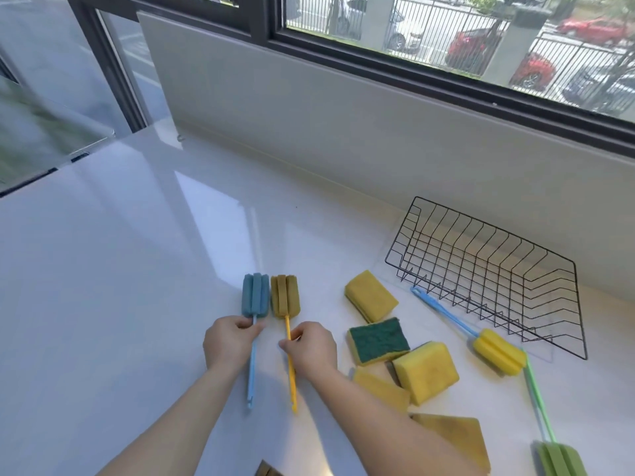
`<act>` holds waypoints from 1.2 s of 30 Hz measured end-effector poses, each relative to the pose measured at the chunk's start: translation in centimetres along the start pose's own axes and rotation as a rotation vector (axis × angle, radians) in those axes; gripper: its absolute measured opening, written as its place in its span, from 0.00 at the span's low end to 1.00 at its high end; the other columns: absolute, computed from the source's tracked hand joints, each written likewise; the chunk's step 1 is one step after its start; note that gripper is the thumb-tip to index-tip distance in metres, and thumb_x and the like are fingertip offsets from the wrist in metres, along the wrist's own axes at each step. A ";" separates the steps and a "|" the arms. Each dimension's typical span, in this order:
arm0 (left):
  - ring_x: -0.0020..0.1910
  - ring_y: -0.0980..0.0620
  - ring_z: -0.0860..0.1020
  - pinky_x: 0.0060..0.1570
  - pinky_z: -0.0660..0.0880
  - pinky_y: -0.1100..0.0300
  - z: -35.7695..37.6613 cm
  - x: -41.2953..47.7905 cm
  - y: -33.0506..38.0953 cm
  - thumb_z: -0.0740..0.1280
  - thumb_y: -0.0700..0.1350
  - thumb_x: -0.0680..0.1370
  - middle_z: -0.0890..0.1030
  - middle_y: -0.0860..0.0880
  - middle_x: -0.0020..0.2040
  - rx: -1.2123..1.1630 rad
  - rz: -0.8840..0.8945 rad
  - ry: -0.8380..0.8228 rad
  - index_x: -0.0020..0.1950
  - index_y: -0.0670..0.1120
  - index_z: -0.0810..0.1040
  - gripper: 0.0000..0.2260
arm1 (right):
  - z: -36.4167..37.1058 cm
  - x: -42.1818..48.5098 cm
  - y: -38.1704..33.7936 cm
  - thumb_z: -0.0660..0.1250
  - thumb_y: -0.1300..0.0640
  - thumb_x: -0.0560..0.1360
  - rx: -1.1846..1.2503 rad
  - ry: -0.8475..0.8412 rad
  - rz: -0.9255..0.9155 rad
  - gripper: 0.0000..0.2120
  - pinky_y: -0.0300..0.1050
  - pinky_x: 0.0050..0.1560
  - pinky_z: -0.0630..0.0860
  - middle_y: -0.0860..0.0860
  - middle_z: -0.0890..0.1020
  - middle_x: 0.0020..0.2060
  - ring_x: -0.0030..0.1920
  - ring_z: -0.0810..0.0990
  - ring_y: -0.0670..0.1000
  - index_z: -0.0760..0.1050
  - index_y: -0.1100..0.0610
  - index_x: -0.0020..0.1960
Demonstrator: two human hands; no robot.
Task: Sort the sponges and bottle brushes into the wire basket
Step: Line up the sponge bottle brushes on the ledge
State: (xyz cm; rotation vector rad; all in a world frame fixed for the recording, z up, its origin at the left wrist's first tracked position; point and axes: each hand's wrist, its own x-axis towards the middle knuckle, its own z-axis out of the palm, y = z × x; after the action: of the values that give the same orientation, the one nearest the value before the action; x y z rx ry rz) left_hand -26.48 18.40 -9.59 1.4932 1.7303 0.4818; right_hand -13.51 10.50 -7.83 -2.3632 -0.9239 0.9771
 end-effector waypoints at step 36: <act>0.50 0.53 0.76 0.44 0.74 0.56 14.4 -15.1 16.8 0.66 0.51 0.77 0.79 0.54 0.48 0.333 0.911 -0.292 0.60 0.52 0.79 0.13 | -26.8 -7.1 25.0 0.67 0.56 0.75 -0.269 0.297 -0.081 0.07 0.45 0.47 0.75 0.48 0.85 0.45 0.49 0.82 0.54 0.83 0.50 0.48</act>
State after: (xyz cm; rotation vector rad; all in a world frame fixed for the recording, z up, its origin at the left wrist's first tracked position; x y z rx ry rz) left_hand -4.56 5.09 -1.72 2.4376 0.8525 0.3953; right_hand 12.87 -15.12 -1.47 -2.5741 -1.0758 0.4761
